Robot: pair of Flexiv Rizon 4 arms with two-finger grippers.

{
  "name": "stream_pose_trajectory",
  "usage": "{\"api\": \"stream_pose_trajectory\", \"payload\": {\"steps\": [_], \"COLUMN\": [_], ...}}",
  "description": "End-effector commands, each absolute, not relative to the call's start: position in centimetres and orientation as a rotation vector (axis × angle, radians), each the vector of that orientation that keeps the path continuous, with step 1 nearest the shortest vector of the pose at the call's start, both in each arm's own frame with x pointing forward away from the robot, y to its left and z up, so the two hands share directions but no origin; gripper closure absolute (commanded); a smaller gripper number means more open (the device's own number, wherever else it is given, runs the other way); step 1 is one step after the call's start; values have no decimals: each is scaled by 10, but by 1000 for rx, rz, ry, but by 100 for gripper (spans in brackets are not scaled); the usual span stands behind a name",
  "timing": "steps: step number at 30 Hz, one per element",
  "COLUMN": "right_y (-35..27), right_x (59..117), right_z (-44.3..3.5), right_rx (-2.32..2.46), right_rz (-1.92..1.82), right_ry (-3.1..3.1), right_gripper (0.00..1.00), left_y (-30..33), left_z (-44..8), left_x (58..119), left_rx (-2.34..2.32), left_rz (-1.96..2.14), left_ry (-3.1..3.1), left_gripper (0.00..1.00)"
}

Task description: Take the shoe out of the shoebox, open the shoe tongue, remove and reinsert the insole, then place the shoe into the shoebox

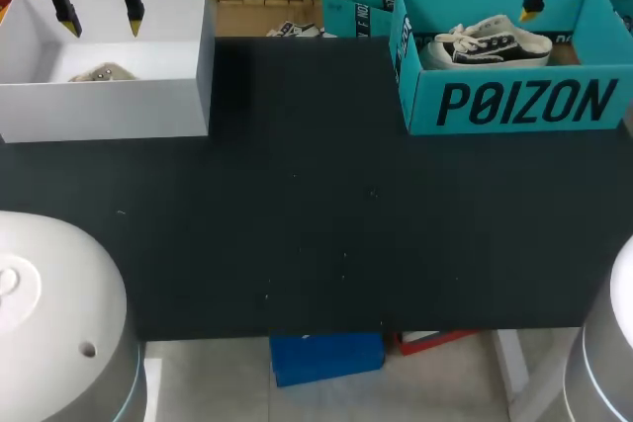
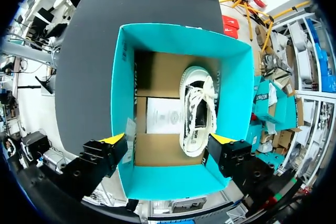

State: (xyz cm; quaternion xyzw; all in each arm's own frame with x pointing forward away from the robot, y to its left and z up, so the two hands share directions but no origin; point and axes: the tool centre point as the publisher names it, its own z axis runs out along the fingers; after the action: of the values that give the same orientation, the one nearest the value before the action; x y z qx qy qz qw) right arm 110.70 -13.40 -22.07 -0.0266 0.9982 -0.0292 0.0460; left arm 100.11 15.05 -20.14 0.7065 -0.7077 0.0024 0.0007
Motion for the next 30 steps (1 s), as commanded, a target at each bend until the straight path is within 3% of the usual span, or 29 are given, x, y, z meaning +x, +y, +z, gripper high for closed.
{"api": "stream_pose_trajectory", "payload": {"steps": [1, 7, 8, 9, 11, 12, 13, 15, 16, 18, 19, 21, 30], "right_y": [-136, -143, -144, -144, -146, -146, -147, -148, -148, -148, -148, -148, -150], "right_x": [1123, 1129, 1130, 1131, 1133, 1134, 1135, 1138, 1139, 1141, 1143, 1145, 1159], "right_z": [-239, -257, -259, -261, -267, -269, -271, -275, -276, -280, -282, -286, -306], "right_rx": [-68, -48, -45, -43, -44, -44, -46, -46, -47, -49, -51, -51, -64], "right_rz": [-89, -82, -79, -78, -77, -75, -73, -70, -67, -64, -63, -59, -40], "right_ry": [3069, 3078, 3079, 3080, 3084, 3085, 3085, 3086, 3085, 3086, 3086, 3088, 3103], "right_gripper": [0, 0, 7, 21, 16, 20, 24, 45, 51, 45, 51, 54, 54], "left_y": [150, 150, 150, 150, 150, 150, 150, 150, 150, 150, 150, 150, 150], "left_z": [-200, -200, -200, -200, -200, -200, -200, -200, -200, -200, -200, -200, -200], "left_x": [1001, 1001, 1001, 1001, 1001, 1001, 1001, 1001, 1001, 1001, 1001, 1001, 1001], "left_rx": [2220, 2220, 2220, 2220, 2220, 2220, 2220, 2220, 2220, 2220, 2220, 2220, 2220], "left_rz": [3, 3, 3, 3, 3, 3, 3, 3, 3, 3, 3, 3, 3], "left_ry": [-2221, -2221, -2221, -2221, -2221, -2221, -2221, -2221, -2221, -2221, -2221, -2221, -2221], "left_gripper": [0, 0, 0, 0, 0, 0, 0, 0, 0, 0, 0, 0, 0]}}
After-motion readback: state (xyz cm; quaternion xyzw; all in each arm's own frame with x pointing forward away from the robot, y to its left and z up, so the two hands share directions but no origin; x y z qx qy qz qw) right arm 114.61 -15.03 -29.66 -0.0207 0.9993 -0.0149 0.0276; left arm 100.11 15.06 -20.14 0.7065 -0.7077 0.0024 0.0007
